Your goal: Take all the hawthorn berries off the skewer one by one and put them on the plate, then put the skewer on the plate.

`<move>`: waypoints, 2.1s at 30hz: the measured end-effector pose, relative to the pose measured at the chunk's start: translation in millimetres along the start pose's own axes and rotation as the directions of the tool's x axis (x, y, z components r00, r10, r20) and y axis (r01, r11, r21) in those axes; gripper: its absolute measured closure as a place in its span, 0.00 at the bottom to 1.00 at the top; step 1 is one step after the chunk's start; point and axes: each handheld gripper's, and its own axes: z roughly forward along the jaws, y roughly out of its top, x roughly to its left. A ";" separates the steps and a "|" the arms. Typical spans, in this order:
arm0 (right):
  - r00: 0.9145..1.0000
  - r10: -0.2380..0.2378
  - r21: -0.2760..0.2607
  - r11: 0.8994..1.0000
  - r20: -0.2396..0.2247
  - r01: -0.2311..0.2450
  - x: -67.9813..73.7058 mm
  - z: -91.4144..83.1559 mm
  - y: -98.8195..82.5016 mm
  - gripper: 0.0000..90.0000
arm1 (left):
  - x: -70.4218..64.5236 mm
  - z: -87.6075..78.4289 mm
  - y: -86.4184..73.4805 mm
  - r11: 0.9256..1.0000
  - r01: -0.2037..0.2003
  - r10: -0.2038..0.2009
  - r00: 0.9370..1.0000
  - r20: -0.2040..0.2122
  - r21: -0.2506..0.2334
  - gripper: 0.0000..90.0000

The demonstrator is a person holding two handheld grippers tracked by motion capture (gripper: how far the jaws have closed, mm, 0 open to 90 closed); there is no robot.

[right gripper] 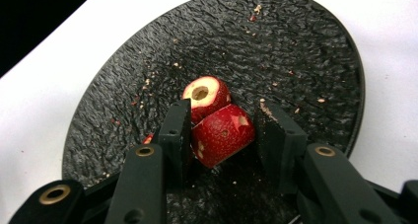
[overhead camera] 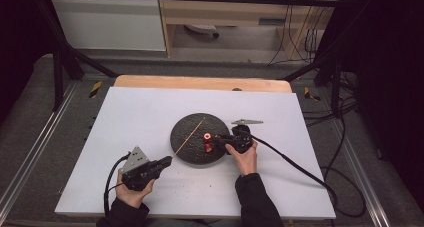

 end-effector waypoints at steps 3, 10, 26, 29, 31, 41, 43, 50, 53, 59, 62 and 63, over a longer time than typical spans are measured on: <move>1.000 -0.006 -0.002 1.000 0.001 0.006 -0.5 1.8 -1.4 0.66 | 0.5 -0.1 0.2 1.000 0.001 -0.001 1.000 -0.005 0.001 0.98; 0.999 -0.030 -0.031 0.999 0.011 0.030 1.2 -9.4 2.5 0.57 | 0.1 1.2 0.2 1.000 0.006 -0.005 1.000 -0.010 0.009 0.98; 0.977 -0.209 -0.022 0.977 0.052 0.210 -1.1 -77.5 -17.4 0.06 | 1.8 2.1 9.7 0.999 0.025 -0.024 1.000 -0.017 0.032 0.98; 0.963 -0.258 0.012 0.966 0.084 0.257 -5.0 -88.9 -23.6 0.03 | 3.4 5.0 14.5 0.999 0.030 -0.029 0.999 -0.020 0.036 0.98; 0.954 -0.276 0.037 0.961 0.115 0.273 -8.5 -97.5 -28.3 0.01 | 4.8 5.9 17.5 0.998 0.036 -0.035 0.999 -0.022 0.043 0.98; 0.956 -0.254 0.015 0.967 0.148 0.255 -25.4 -127.5 -49.7 0.01 | 10.5 13.8 37.6 0.998 0.034 -0.032 0.999 -0.033 0.048 0.98; 0.954 -0.261 0.018 0.965 0.149 0.261 -26.8 -129.2 -54.4 0.01 | 11.0 17.8 41.9 0.998 0.033 -0.031 0.999 -0.034 0.056 0.98; 0.950 -0.274 0.052 0.962 0.147 0.269 -33.5 -129.8 -67.0 0.01 | 11.1 30.1 54.4 0.996 0.011 -0.007 0.999 -0.054 0.089 0.98; 0.955 -0.262 0.036 0.965 0.140 0.259 -33.8 -132.9 -68.7 0.01 | 10.2 36.0 56.3 0.995 0.010 -0.004 0.998 -0.060 0.097 0.98; 0.950 -0.274 0.047 0.962 0.150 0.270 -35.5 -131.8 -70.0 0.01 | 14.5 53.4 55.7 0.992 0.021 -0.011 0.997 -0.080 0.128 0.98; 0.947 -0.282 0.059 0.959 0.155 0.276 -35.6 -130.5 -70.5 0.01 | 18.1 66.4 54.6 0.987 0.035 -0.017 0.994 -0.111 0.158 0.98; 0.946 -0.284 0.061 0.959 0.154 0.277 -35.7 -130.1 -70.7 0.01 | 18.7 70.4 53.9 0.986 0.042 -0.022 0.992 -0.121 0.164 0.98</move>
